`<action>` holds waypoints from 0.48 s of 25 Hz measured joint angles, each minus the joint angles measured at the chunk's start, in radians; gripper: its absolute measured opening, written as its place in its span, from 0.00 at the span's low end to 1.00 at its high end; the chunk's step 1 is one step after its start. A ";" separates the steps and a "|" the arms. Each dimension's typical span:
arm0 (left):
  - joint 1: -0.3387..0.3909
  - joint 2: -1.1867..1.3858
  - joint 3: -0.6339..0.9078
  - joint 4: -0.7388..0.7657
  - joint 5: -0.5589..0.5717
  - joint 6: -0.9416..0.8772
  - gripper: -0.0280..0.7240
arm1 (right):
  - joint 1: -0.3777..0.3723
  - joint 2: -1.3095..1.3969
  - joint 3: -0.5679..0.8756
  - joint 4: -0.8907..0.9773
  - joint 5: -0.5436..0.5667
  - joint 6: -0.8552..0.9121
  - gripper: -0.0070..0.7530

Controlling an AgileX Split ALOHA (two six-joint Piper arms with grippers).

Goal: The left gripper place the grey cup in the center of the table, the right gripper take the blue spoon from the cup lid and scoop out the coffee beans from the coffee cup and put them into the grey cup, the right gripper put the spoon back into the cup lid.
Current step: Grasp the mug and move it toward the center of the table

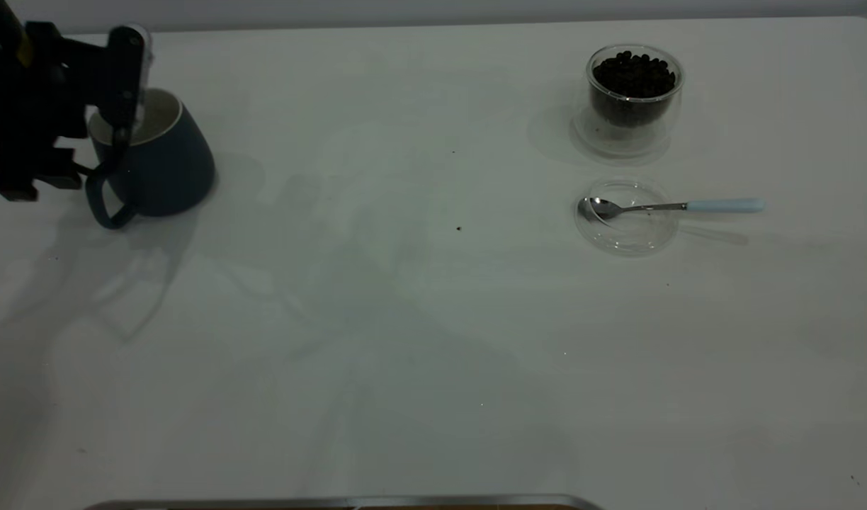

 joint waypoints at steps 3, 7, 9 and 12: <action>0.001 0.015 -0.001 0.000 -0.061 -0.003 0.78 | 0.000 0.000 0.000 -0.001 0.000 0.000 0.32; -0.001 0.021 -0.002 0.000 -0.136 -0.003 0.78 | 0.000 0.000 0.000 -0.001 0.000 0.000 0.32; -0.011 0.022 -0.003 0.001 -0.165 -0.003 0.78 | 0.000 0.000 0.000 -0.001 0.000 0.000 0.32; -0.044 0.023 -0.006 0.002 -0.192 -0.003 0.78 | 0.000 0.000 0.000 -0.001 0.000 0.000 0.32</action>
